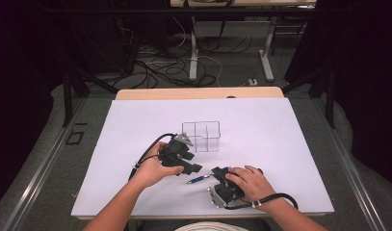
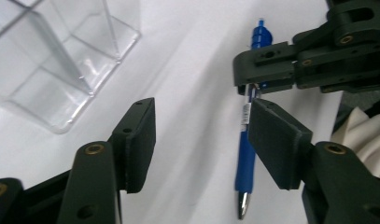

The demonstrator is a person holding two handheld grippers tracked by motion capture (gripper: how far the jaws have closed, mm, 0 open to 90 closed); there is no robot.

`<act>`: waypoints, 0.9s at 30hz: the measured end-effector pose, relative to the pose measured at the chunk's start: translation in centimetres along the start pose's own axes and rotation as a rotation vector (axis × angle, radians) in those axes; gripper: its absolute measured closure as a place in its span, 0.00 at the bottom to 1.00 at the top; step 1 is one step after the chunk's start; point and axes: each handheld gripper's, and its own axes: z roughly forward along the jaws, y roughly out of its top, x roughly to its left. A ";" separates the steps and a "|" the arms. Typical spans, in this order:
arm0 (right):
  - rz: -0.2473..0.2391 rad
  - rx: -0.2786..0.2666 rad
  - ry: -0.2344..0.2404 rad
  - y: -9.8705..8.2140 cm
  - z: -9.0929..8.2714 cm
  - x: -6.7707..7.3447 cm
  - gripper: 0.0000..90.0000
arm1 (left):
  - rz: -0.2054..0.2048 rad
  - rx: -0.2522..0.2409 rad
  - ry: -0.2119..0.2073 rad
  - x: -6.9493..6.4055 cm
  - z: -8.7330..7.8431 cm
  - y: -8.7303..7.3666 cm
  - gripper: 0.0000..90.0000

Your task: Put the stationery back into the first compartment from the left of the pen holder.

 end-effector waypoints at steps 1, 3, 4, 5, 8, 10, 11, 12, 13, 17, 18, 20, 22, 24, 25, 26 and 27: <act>0.001 -0.028 -0.018 -0.1 0.2 0.1 0.88 | 0.000 -0.001 0.011 0.1 -0.2 -0.1 0.44; 0.005 -0.030 -0.020 -0.1 0.2 0.0 0.88 | 0.001 -0.006 0.029 0.5 -0.4 -0.5 0.42; 0.014 -0.016 -0.002 -0.1 0.1 -0.1 0.88 | -0.007 -0.017 0.037 0.7 -0.6 -0.6 0.42; 0.019 -0.020 -0.002 -0.1 0.0 -0.1 0.88 | -0.011 -0.029 0.050 0.8 -0.6 -0.8 0.41; 0.030 -0.023 -0.017 -0.2 0.0 -0.1 0.88 | -0.021 -0.038 0.079 1.2 -1.0 -1.2 0.41; 0.028 -0.041 -0.023 -0.3 0.2 -0.2 0.88 | -0.022 -0.031 0.088 1.5 -1.4 -1.4 0.41; 0.036 -0.033 -0.014 -0.3 0.1 -0.2 0.88 | -0.032 -0.046 0.101 1.6 -1.4 -1.7 0.41; 0.047 -0.041 -0.025 -0.4 0.1 -0.1 0.88 | -0.058 -0.042 0.099 1.7 -1.5 -1.8 0.41; 0.058 -0.038 -0.026 -0.4 0.1 -0.1 0.88 | -0.082 -0.047 0.104 1.8 -1.5 -2.0 0.40; 0.084 -0.046 -0.010 -0.5 0.0 -0.3 0.88 | -0.137 -0.048 0.115 2.4 -1.9 -2.7 0.38; 0.099 -0.056 -0.025 -0.5 0.1 -0.3 0.88 | -0.147 -0.053 0.124 2.6 -2.0 -2.9 0.35; 0.120 -0.056 -0.031 -0.6 0.1 -0.3 0.88 | -0.163 -0.058 0.134 2.9 -2.1 -3.2 0.31; 0.148 -0.064 -0.029 -0.7 0.0 -0.5 0.88 | -0.183 -0.074 0.148 3.1 -2.1 -3.5 0.25; 0.189 -0.083 -0.019 -0.9 0.1 -0.6 0.88 | -0.193 -0.079 0.172 3.3 -2.2 -3.8 0.18; 0.196 -0.087 -0.013 -1.0 0.1 -0.8 0.88 | -0.204 -0.086 0.174 3.4 -2.3 -4.0 0.18; 0.224 -0.092 -0.012 -1.1 0.0 -0.9 0.88 | -0.204 -0.087 0.183 3.6 -2.3 -4.2 0.17; 0.263 -0.096 -0.010 -1.1 0.0 -0.9 0.88 | -0.211 -0.089 0.194 3.8 -2.4 -4.4 0.17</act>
